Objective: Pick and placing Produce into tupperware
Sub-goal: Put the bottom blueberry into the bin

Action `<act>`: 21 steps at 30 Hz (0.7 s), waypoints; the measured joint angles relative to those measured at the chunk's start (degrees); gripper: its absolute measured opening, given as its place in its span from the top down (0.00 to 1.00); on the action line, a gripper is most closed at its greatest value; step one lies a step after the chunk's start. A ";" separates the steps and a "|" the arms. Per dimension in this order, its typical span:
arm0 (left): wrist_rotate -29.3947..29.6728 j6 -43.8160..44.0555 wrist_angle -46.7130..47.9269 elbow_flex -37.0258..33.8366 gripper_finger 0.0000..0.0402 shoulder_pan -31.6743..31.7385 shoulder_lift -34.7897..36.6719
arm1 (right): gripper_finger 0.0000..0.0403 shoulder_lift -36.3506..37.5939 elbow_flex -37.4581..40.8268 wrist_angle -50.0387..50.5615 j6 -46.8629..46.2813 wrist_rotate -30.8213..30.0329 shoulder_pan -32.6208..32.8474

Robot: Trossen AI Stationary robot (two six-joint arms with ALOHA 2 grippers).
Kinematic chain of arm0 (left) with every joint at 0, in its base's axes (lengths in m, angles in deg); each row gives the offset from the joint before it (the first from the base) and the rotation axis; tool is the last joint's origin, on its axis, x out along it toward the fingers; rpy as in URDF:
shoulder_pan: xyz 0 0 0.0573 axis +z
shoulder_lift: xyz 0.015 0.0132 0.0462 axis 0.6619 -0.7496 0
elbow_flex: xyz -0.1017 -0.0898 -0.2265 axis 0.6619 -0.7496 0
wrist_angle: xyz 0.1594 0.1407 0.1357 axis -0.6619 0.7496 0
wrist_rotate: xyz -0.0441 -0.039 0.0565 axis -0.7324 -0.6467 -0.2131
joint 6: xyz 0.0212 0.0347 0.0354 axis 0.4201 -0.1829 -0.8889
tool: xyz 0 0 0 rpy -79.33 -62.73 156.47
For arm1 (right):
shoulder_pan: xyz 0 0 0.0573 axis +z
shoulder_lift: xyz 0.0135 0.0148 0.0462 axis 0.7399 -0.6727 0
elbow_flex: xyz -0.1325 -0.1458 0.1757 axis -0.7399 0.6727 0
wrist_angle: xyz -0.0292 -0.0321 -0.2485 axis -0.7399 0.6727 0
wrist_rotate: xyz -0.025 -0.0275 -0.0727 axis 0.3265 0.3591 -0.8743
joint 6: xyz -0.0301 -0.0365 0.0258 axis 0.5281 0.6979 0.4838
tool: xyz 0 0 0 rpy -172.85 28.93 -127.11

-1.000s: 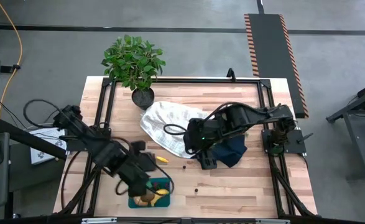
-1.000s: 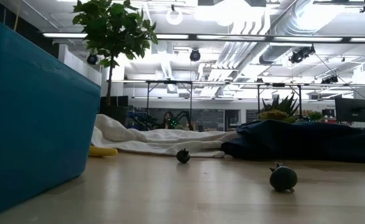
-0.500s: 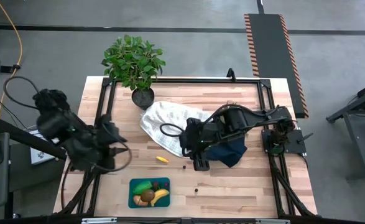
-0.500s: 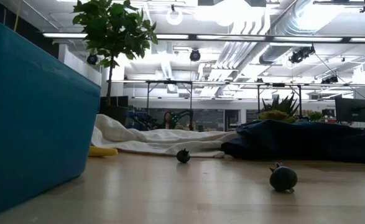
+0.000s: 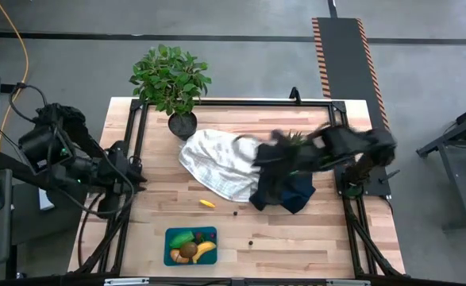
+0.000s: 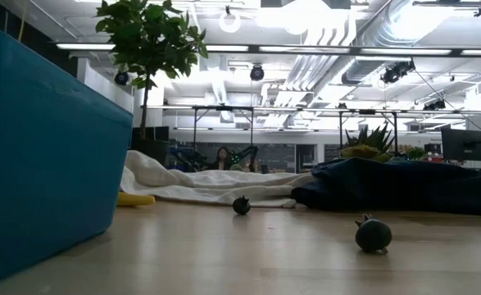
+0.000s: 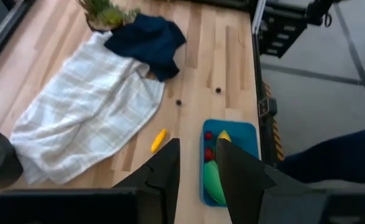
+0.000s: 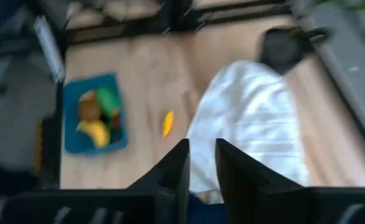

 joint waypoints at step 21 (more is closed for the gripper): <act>13.83 11.34 -1.54 -18.31 0.86 0.17 14.13 | 1.00 23.88 27.65 5.03 -29.41 -35.73 18.80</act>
